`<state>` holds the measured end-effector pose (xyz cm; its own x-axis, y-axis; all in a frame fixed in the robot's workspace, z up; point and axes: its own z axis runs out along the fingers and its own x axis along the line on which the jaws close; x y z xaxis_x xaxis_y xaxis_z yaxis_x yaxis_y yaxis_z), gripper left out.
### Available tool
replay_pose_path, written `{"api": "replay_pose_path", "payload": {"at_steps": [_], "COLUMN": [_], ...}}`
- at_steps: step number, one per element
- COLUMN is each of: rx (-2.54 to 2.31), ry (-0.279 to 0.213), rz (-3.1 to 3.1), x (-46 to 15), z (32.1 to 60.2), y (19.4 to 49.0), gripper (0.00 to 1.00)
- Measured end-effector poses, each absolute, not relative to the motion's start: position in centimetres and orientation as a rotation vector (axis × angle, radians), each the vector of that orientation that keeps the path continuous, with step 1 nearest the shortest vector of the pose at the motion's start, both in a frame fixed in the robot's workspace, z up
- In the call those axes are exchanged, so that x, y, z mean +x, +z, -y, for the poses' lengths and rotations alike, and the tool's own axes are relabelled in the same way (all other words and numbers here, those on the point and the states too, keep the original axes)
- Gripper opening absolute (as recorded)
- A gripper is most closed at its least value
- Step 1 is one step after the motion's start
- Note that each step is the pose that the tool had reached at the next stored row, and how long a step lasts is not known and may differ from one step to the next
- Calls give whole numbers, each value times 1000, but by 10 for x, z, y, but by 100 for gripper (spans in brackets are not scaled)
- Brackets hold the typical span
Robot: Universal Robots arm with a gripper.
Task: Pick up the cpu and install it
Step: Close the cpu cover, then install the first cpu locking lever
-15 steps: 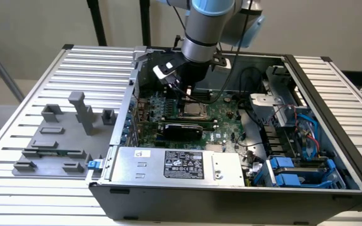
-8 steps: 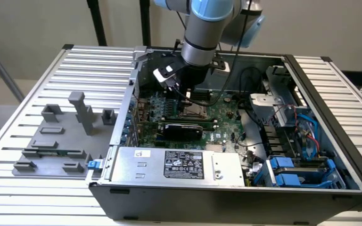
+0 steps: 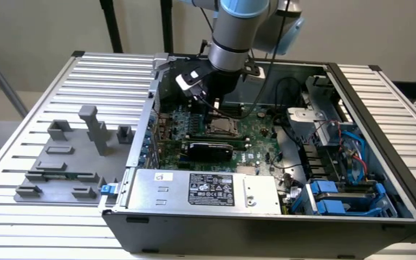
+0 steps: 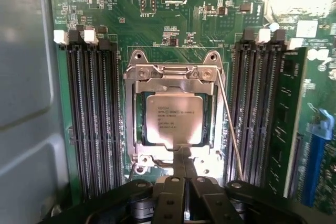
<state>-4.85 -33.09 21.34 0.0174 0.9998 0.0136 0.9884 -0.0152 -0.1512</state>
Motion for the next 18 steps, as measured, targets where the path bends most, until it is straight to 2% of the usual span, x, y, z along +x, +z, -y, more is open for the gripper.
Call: {"api": "replay_pose_path", "payload": {"at_steps": [18], "rx": [-2153], "ry": [146], "rz": [2118], "x": [-69], "z": [334], "y": [219], "gripper": [11]}}
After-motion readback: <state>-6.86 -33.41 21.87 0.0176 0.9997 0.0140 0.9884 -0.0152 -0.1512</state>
